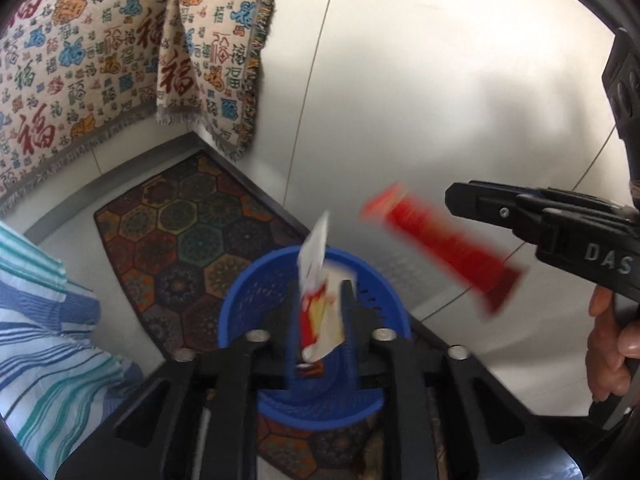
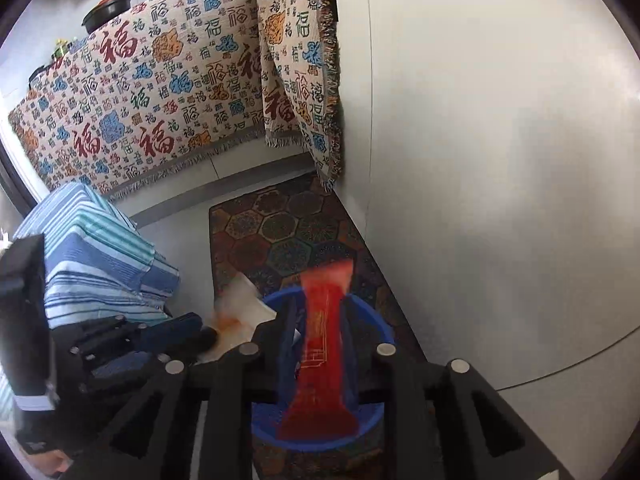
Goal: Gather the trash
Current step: 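Carry the paper cup into the blue basket while the right tool drops the red wrapper there, then move both open tools back over the table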
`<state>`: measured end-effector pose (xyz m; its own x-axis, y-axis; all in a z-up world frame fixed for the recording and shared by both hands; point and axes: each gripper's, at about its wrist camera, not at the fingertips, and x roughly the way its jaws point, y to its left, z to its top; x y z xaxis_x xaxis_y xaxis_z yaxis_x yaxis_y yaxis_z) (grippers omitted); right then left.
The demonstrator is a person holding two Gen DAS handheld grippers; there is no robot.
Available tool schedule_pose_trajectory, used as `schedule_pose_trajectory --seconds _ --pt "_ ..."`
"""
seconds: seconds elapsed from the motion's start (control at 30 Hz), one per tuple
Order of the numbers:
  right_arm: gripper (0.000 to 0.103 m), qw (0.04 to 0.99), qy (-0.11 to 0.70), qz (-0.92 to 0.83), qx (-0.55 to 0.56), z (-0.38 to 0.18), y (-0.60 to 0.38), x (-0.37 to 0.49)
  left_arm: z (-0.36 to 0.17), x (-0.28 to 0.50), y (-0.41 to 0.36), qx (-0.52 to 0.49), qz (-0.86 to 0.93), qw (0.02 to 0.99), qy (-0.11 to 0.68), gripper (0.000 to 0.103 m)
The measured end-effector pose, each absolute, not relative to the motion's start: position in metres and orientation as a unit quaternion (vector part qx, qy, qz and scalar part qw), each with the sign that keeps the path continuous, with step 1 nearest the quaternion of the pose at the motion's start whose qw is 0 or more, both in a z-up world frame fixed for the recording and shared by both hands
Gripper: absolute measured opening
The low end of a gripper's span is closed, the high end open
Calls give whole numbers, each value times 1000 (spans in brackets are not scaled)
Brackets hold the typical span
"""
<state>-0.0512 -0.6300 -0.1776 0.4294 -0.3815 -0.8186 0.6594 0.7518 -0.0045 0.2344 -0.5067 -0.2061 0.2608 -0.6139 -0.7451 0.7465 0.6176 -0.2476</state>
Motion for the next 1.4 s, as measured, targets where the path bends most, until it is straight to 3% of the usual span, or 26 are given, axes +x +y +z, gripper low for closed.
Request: schedule_pose_trajectory --seconds 0.03,0.07,0.37,0.67,0.87,1.13,1.4 --pt "24 830 431 -316 161 -177 -631 -51 -208 236 -510 76 -430 791 429 49" --pt "25 830 429 -319 160 -175 -632 -52 -210 238 -513 75 -428 792 428 52" --pt "33 866 361 -335 88 -124 -600 -44 -166 230 -454 49 -406 816 407 54" --pt "36 922 313 -227 27 -89 -472 10 -99 178 -268 49 -325 866 377 64" --pt "36 938 327 -112 7 -122 -356 66 -112 172 -126 61 -211 889 403 65" --pt "36 914 406 -5 -6 -188 -249 120 -115 193 46 13 -75 905 419 69" --pt "39 874 485 12 5 -218 -228 171 -144 239 124 -18 -80 885 458 79"
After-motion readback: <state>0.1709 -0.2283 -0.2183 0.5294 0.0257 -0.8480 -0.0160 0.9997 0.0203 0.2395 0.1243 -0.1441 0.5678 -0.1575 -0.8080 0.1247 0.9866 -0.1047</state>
